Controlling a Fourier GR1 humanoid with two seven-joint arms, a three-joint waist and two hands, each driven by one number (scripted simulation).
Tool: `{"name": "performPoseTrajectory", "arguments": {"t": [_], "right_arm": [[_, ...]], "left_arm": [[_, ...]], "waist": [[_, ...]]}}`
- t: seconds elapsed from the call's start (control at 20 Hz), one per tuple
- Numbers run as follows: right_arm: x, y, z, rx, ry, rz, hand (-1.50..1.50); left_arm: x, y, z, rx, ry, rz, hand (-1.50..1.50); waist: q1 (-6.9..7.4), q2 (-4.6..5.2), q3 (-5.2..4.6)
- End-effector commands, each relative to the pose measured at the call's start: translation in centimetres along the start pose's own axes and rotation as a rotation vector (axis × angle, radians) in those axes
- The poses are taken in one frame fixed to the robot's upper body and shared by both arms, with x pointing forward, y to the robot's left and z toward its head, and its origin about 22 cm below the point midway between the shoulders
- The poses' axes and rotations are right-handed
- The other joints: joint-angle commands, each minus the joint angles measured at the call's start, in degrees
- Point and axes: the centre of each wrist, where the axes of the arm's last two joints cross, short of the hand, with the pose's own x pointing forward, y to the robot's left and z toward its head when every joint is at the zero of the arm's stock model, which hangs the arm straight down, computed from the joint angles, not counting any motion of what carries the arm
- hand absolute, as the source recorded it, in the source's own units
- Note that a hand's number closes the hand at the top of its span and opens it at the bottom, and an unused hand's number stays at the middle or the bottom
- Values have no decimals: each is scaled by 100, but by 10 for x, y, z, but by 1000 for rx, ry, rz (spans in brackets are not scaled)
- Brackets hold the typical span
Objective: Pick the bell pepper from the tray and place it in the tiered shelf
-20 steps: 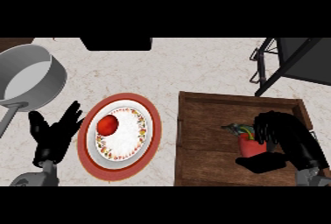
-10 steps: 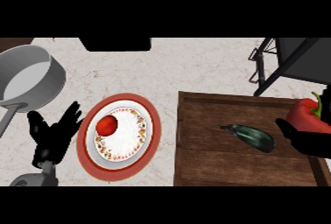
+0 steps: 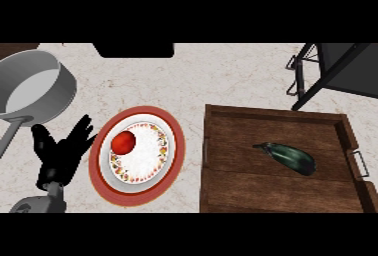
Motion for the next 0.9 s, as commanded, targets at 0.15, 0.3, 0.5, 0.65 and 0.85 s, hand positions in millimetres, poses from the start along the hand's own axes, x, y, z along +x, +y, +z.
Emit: {"name": "performPoseTrajectory", "arguments": {"t": [0.15, 0.3, 0.5, 0.65, 0.85], "right_arm": [[10, -73, -49, -71, 90, -30, 150], [-8, -70, -66, -75, 99, -19, 150], [-17, -69, -100, -71, 99, 16, 150], [-13, -82, -110, -21, 93, 20, 150], [-42, -42, -129, 32, 89, 63, 150]], "left_arm": [[-15, -10, 2, -8, 50, -6, 0], [-3, -5, -5, -8, 45, -18, 0], [-12, -16, 6, -8, 36, -12, 0], [-10, 5, -1, -21, 43, -16, 0], [4, -29, -6, -20, 28, -22, 0]], "waist": [[66, 40, -23], [39, 47, -19], [116, 62, -18], [80, 54, -21], [84, 67, -15]]}}
